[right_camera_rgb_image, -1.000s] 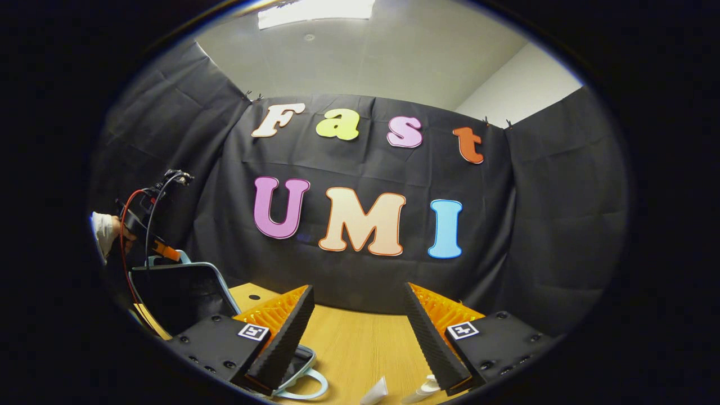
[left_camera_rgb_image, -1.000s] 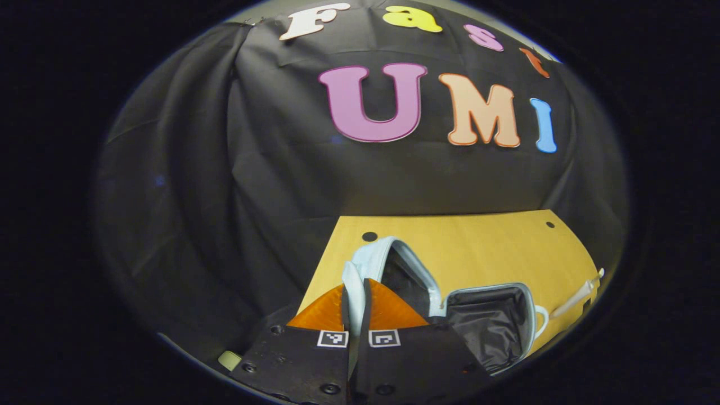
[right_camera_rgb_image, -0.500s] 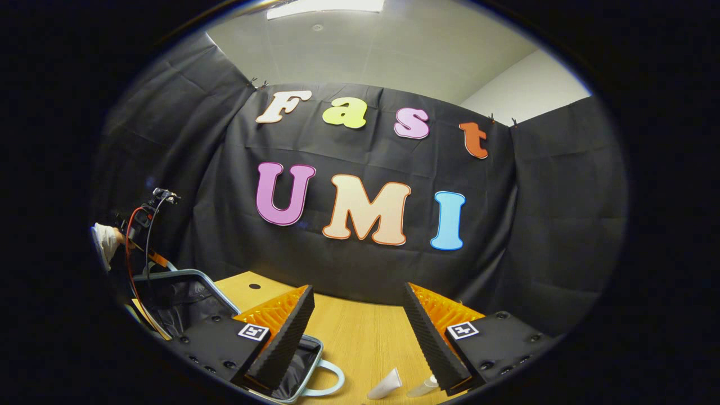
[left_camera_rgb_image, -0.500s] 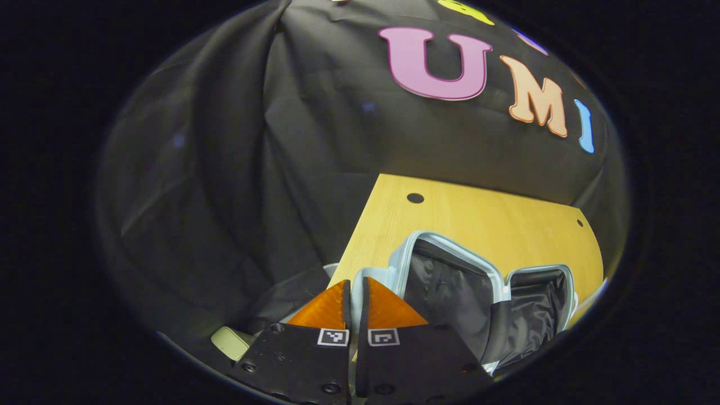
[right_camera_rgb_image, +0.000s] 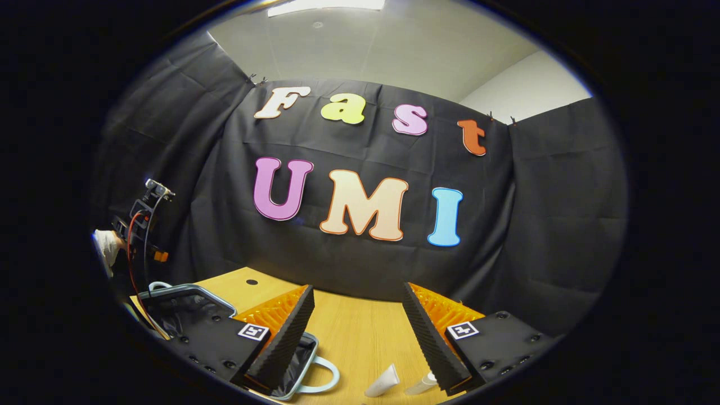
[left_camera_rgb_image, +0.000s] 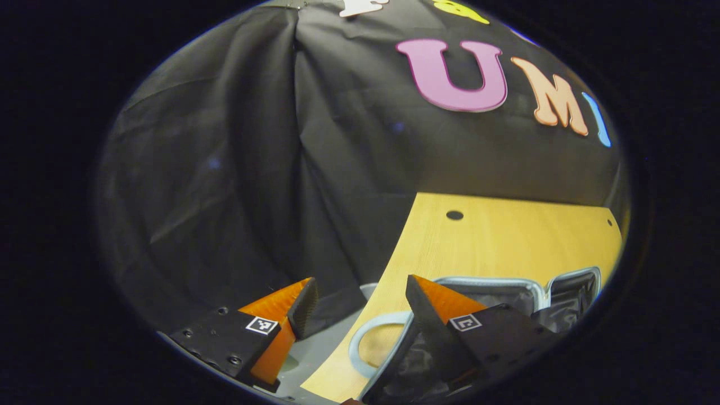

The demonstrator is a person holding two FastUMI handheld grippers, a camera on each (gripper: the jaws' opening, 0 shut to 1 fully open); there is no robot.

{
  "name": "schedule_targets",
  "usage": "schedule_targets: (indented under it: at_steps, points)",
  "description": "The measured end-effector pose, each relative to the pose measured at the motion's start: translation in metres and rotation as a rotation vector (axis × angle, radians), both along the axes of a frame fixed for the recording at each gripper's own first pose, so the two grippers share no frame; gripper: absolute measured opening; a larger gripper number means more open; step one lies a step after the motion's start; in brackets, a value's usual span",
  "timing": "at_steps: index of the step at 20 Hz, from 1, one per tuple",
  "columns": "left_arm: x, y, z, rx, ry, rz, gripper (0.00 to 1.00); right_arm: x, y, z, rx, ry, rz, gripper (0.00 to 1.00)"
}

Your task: First open the suitcase, pack the skin care products into it, and then close the suitcase.

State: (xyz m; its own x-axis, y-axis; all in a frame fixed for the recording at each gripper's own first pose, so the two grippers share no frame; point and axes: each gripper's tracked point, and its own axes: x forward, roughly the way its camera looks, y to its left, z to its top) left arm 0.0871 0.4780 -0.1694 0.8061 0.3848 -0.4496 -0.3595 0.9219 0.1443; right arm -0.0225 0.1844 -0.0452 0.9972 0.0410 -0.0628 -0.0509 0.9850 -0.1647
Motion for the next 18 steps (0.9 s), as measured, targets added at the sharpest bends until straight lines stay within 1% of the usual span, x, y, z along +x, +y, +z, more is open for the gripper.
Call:
schedule_targets:
  at_steps: [1, 2, 3, 4, 7, 9, 10, 11, 12, 13, 14, 16, 18]
  points:
    - [0.001, -0.011, 0.016, 0.011, -0.054, -0.013, 0.9, 0.001, -0.005, 0.001, 0.003, -0.004, -0.003, 1.0]
    - [0.0, -0.021, 0.032, 0.021, -0.11, -0.025, 0.95, 0.001, -0.01, 0.002, 0.003, -0.006, -0.007, 0.98]
    - [0.001, -0.033, 0.049, 0.031, -0.165, -0.042, 0.95, 0.002, -0.016, 0.003, 0.005, -0.011, -0.011, 1.0]
    - [-0.003, -0.047, 0.065, 0.041, -0.215, -0.06, 0.95, 0.002, -0.023, 0.005, 0.007, -0.016, -0.015, 0.98]
    - [-0.012, -0.093, 0.105, 0.035, -0.335, -0.111, 0.94, 0.005, -0.048, 0.01, 0.023, -0.023, -0.027, 0.99]
    - [-0.016, -0.123, 0.12, 0.034, -0.382, -0.142, 0.94, 0.005, -0.066, 0.012, 0.042, -0.027, -0.032, 1.0]
    - [-0.019, -0.139, 0.127, 0.033, -0.398, -0.158, 0.94, 0.006, -0.075, 0.013, 0.049, -0.027, -0.035, 0.98]
    - [-0.025, -0.155, 0.135, 0.034, -0.42, -0.178, 0.99, 0.007, -0.084, 0.015, 0.053, -0.03, -0.036, 0.98]
    - [-0.028, -0.173, 0.143, 0.034, -0.435, -0.195, 0.99, 0.008, -0.093, 0.017, 0.056, -0.033, -0.037, 0.98]
    - [-0.032, -0.189, 0.149, 0.038, -0.454, -0.212, 0.94, 0.009, -0.102, 0.019, 0.061, -0.038, -0.038, 0.98]
    - [-0.033, -0.205, 0.154, 0.037, -0.462, -0.224, 0.94, 0.01, -0.111, 0.021, 0.066, -0.042, -0.038, 1.0]
    - [-0.036, -0.238, 0.157, 0.021, -0.467, -0.249, 0.94, 0.013, -0.127, 0.023, 0.073, -0.049, -0.036, 1.0]
    - [-0.041, -0.276, 0.155, -0.018, -0.456, -0.28, 0.94, 0.013, -0.142, 0.025, 0.079, -0.053, -0.034, 0.98]
